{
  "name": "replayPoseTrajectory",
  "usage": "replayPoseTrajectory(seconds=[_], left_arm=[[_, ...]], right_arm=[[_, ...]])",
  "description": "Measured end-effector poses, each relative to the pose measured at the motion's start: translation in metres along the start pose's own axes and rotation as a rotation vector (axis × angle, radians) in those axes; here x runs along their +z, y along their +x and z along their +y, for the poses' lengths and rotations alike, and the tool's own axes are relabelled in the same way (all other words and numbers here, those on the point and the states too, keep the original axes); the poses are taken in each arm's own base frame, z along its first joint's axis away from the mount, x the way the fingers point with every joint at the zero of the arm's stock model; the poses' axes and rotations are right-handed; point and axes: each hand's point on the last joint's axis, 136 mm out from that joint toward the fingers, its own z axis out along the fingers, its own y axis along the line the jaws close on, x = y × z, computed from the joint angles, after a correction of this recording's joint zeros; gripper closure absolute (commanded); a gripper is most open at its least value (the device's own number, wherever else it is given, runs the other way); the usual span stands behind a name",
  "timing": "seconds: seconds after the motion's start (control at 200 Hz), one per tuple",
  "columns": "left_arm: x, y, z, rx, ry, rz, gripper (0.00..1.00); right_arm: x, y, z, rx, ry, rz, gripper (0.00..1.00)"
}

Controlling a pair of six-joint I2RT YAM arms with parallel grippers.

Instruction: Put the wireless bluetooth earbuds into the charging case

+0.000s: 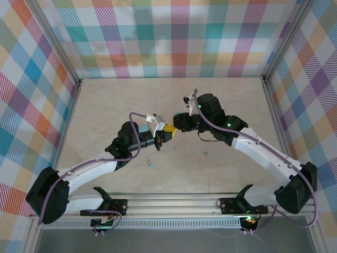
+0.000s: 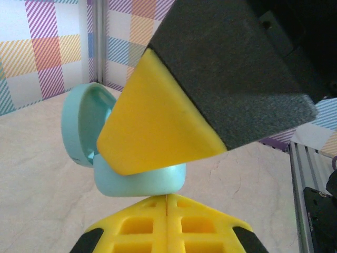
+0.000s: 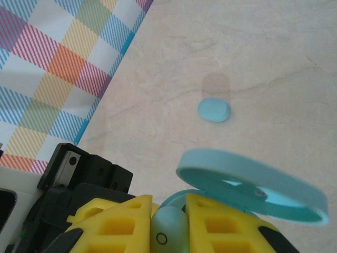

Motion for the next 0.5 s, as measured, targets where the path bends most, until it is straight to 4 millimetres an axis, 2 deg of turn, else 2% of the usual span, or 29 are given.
replayPoseTrajectory(seconds=[0.23, 0.505], left_arm=[[-0.001, 0.016, 0.003, -0.017, -0.012, 0.036, 1.0], [-0.001, 0.019, 0.003, -0.021, -0.014, 0.046, 1.0]], right_arm=[[0.018, 0.008, -0.009, 0.021, 0.014, 0.049, 0.88], [0.019, 0.011, -0.01, 0.025, 0.018, 0.064, 0.91]])
